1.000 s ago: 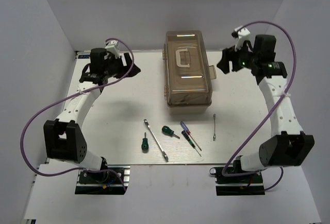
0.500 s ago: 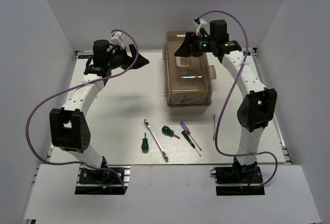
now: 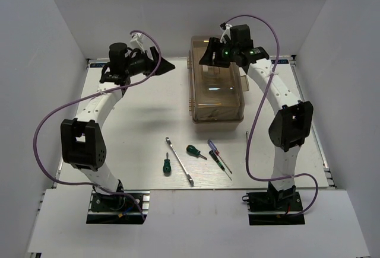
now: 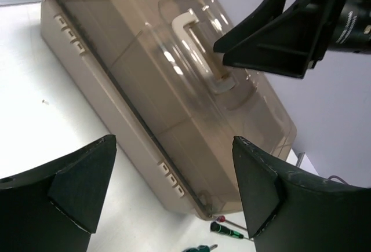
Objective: Sort the tools into containers
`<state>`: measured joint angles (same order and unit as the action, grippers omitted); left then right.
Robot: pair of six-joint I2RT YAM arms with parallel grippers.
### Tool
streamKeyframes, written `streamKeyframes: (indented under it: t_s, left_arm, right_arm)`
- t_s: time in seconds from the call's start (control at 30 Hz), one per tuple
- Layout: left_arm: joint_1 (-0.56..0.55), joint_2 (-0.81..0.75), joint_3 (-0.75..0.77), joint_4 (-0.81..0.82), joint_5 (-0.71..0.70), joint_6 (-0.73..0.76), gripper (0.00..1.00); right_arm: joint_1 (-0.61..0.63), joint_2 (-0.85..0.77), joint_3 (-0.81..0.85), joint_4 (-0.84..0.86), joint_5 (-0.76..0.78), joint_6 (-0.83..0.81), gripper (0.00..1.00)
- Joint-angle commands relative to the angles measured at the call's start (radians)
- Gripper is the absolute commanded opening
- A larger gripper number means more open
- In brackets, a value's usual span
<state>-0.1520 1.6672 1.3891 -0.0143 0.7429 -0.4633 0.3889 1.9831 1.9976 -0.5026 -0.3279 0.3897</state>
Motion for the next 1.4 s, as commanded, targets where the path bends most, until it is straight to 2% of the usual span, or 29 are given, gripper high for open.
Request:
streamKeyframes:
  t_s: [0.0, 0.4, 0.6, 0.73, 1.1, 1.37]
  left_arm:
    - [-0.006, 0.011, 0.065, 0.059, 0.044, -0.018, 0.90]
    - [-0.015, 0.065, 0.153, 0.149, 0.053, -0.110, 0.88]
    - [-0.026, 0.111, 0.206, 0.197, 0.044, -0.182, 0.88]
    - [-0.037, 0.164, 0.269, 0.209, 0.079, -0.218, 0.88]
    - [-0.092, 0.278, 0.370, 0.191, 0.135, -0.247, 0.88]
    - [-0.133, 0.319, 0.412, 0.152, 0.135, -0.247, 0.88]
  right_arm:
    - [0.016, -0.036, -0.008, -0.030, 0.079, 0.017, 0.66]
    - [0.033, -0.023, -0.049, -0.079, 0.150, 0.104, 0.60]
    - [0.031, -0.007, -0.078, -0.079, 0.032, 0.133, 0.58]
    - [0.024, -0.006, -0.098, -0.012, -0.109, 0.178, 0.56]
    - [-0.012, 0.006, -0.063, 0.114, -0.261, 0.261, 0.46]
    - [-0.044, 0.005, -0.062, 0.179, -0.324, 0.313, 0.45]
